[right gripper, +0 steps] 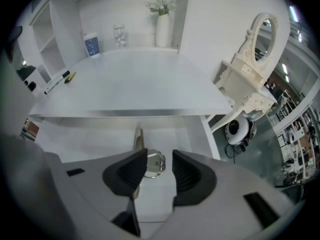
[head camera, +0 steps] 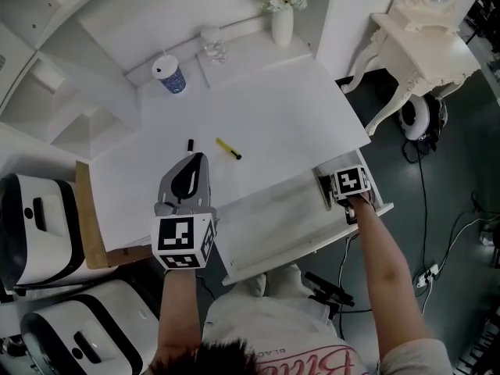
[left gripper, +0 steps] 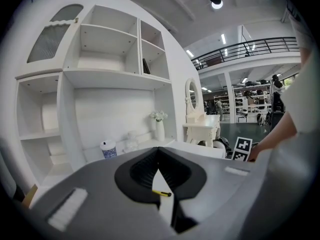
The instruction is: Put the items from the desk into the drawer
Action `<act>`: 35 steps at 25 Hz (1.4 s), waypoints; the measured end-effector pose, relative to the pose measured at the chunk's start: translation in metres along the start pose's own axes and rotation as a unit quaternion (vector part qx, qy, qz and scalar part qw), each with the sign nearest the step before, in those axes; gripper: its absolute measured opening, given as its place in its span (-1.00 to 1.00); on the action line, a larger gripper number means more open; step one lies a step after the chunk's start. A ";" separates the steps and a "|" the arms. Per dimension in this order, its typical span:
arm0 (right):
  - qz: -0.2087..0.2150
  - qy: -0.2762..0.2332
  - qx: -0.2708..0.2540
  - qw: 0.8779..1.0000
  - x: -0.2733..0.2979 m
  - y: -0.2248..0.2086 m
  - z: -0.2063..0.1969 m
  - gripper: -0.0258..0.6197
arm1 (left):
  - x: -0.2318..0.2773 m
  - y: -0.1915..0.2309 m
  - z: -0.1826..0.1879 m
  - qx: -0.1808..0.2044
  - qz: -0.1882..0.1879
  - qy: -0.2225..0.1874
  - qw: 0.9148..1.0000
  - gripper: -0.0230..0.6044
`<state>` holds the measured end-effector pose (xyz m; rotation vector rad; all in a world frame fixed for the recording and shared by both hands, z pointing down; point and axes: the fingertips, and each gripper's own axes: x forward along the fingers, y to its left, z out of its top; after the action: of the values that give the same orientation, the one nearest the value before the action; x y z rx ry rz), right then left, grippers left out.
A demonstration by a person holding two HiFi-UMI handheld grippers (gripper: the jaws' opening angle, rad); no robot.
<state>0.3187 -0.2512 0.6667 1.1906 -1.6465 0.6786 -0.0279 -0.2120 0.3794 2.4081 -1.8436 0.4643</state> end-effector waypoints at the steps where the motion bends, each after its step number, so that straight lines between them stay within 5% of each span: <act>1: -0.002 -0.010 0.005 1.000 -0.008 -0.001 0.003 -0.45 | -0.002 -0.001 0.003 0.001 -0.001 -0.005 1.000 -0.90; 8: -0.021 -0.121 -0.002 0.992 -0.087 0.001 0.046 -0.63 | -0.016 0.000 0.029 -0.002 0.000 -0.043 0.999 -0.90; 13: -0.022 -0.233 -0.024 0.972 -0.166 0.019 0.086 -0.86 | -0.026 -0.001 0.051 0.003 -0.004 -0.074 0.997 -0.90; 25: -0.048 -0.475 -0.100 0.873 -0.373 0.089 0.155 -0.90 | -0.063 0.012 0.109 0.017 0.002 -0.155 0.988 -0.90; 31: -0.041 -0.577 -0.073 0.812 -0.441 0.117 0.166 -0.90 | -0.089 0.031 0.133 0.022 0.022 -0.192 0.981 -0.90; 35: -0.008 -0.607 -0.062 0.792 -0.452 0.140 0.178 -0.90 | -0.105 0.051 0.134 0.023 0.046 -0.197 0.979 -0.90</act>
<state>0.1518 -0.1724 0.1964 1.6655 -2.6312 -0.3795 -0.0755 -0.1606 0.2161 2.6040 -2.1196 0.0305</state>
